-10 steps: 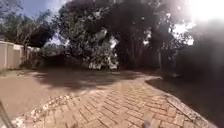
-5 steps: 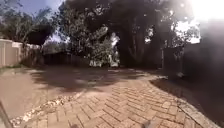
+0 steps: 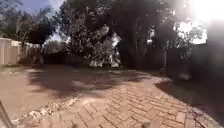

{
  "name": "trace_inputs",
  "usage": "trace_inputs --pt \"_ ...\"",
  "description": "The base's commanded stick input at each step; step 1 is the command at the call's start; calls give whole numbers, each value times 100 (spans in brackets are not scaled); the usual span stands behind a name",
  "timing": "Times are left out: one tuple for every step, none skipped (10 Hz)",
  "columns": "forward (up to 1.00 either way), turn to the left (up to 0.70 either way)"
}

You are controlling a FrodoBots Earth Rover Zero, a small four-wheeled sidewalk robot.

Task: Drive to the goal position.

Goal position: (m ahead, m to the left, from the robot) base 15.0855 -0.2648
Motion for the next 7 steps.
trace_inputs --pt "70 0" --pt "70 0" --pt "70 0" --pt "70 -3" --pt "70 -32" --pt "70 -35" --pt "70 -35"
